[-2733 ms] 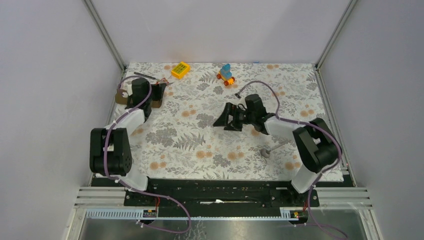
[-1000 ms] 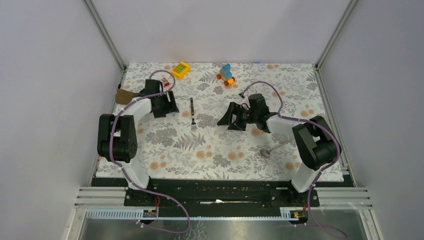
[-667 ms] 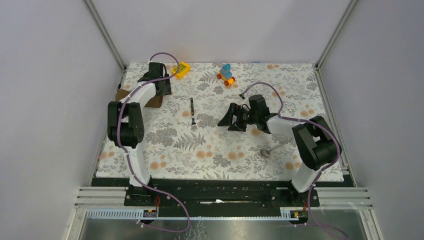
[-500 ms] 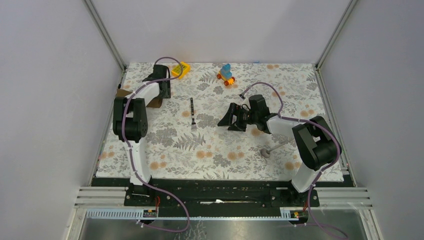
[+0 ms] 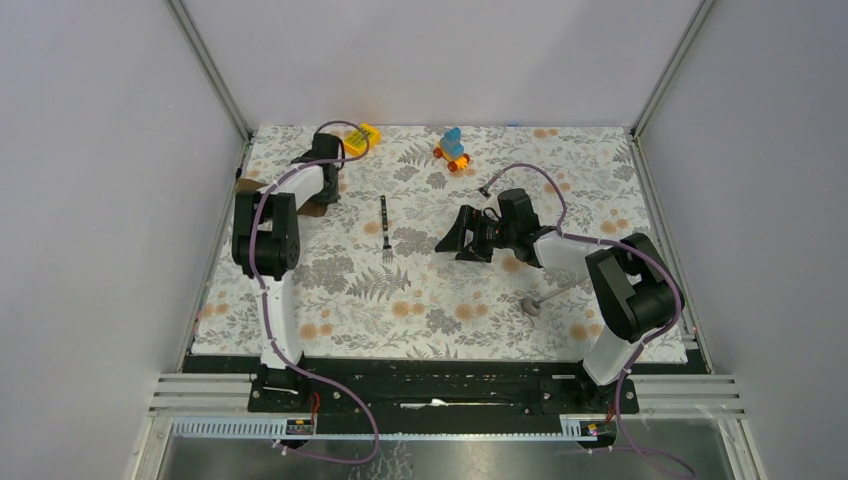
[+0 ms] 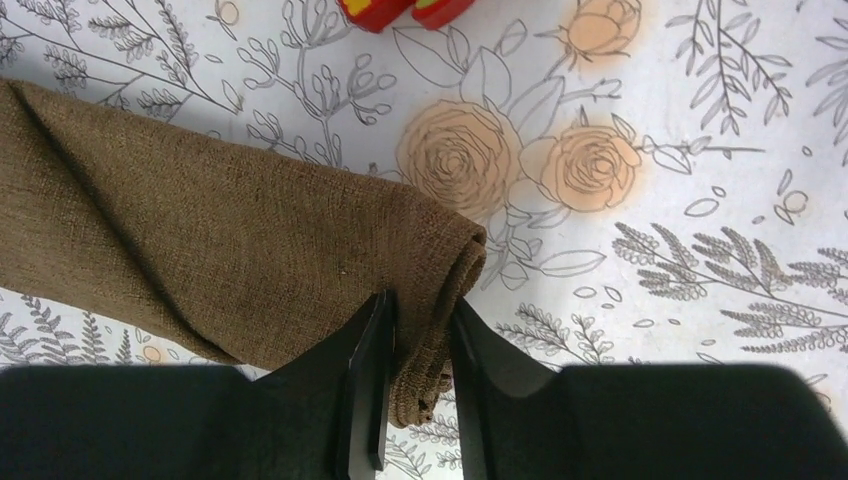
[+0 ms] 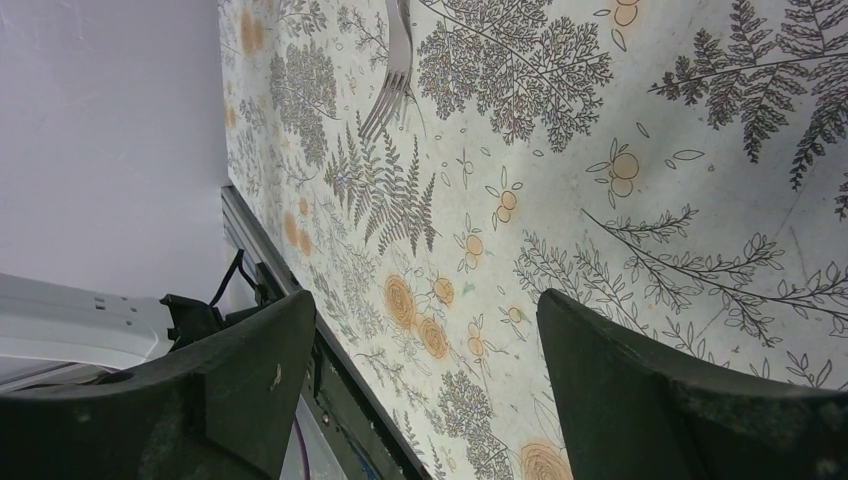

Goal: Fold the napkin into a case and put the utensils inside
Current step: Move the smaller rectangle folded napkin to the center of the board.

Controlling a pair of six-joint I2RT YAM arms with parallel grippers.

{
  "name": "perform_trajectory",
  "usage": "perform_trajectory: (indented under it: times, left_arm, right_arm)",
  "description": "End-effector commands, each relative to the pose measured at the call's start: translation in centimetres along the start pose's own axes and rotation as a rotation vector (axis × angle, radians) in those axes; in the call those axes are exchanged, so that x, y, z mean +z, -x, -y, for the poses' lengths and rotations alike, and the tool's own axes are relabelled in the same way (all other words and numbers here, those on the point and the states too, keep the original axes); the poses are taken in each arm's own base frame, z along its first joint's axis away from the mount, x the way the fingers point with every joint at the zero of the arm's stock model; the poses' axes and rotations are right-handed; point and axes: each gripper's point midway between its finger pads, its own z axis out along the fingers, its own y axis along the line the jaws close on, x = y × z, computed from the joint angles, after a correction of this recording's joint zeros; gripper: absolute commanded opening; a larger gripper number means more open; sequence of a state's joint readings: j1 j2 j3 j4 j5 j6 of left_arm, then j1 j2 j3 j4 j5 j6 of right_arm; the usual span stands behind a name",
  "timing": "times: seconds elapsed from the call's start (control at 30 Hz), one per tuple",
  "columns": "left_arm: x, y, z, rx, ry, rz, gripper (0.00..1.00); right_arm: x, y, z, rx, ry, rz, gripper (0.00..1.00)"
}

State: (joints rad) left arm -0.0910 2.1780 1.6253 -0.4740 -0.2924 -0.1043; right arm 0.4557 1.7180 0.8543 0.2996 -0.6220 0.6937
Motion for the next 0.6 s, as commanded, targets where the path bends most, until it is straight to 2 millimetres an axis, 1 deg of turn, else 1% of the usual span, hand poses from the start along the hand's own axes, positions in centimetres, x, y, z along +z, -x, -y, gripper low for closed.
perform_trajectory:
  times: [0.0,0.2,0.27,0.3,0.37,0.43,0.5,0.57]
  left_arm:
    - [-2.3,-1.9,3.1,0.022,-0.086,-0.033,0.3]
    - [-6.0,-5.6,5.8,0.028,-0.172,-0.063,0.29]
    - [-7.1,-6.9,6.6,0.049,-0.197,-0.073,0.28]
    - [-7.5,-7.9,7.1,0.06,-0.213,-0.09,0.28]
    - [-8.3,-9.3,7.6,0.069,-0.241,-0.111,0.28]
    - [-9.0,-10.2,7.5,0.086,-0.246,-0.117,0.29]
    - [-9.1,-11.6,6.8,0.114,-0.229,-0.141,0.3]
    - [-9.5,-12.3,6.0,0.137,-0.21,-0.153,0.34]
  right_arm:
    - [-0.8,1.1,-1.7,-0.07,0.033,0.035,0.88]
    - [-0.8,1.3,-1.2,-0.09,-0.005,0.029,0.88]
    - [-0.7,1.2,-1.1,-0.088,-0.008,0.025,0.88]
    - [-0.6,1.2,-1.1,-0.089,-0.007,0.022,0.88]
    - [-0.5,1.0,-0.9,-0.09,-0.012,0.017,0.88]
    - [-0.4,0.9,-0.9,-0.095,-0.017,0.014,0.88]
    - [-0.2,0.8,-0.9,-0.097,-0.02,0.009,0.87]
    - [-0.1,0.6,-0.9,-0.102,-0.021,0.003,0.87]
